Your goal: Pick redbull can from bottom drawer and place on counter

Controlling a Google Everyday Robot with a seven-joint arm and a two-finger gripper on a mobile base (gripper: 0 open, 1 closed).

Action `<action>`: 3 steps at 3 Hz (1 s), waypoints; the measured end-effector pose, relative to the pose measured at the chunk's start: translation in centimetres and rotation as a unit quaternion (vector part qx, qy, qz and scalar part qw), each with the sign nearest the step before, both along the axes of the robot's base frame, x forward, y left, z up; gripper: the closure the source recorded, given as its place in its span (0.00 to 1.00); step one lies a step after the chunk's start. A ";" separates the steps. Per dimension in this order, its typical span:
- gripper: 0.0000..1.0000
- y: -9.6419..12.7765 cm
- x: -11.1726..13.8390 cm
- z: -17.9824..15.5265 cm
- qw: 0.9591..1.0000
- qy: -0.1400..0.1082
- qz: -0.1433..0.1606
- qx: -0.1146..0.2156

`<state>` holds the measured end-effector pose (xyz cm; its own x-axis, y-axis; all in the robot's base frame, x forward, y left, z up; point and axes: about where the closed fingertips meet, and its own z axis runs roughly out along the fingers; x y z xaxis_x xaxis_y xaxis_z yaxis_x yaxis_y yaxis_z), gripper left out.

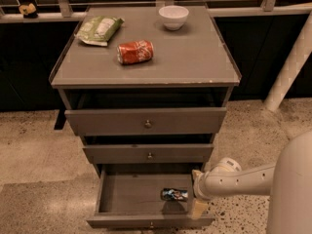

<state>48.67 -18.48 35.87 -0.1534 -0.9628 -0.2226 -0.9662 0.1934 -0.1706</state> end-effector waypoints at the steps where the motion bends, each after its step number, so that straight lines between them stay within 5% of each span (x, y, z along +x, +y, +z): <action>1: 0.00 1.1 1.8 -1.1 0.999 -0.023 0.030 0.000; 3: 0.00 3.7 4.7 -5.5 0.999 0.008 0.039 0.007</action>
Offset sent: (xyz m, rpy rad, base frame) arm 0.0640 0.0356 -0.0502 0.0319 0.0046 0.0967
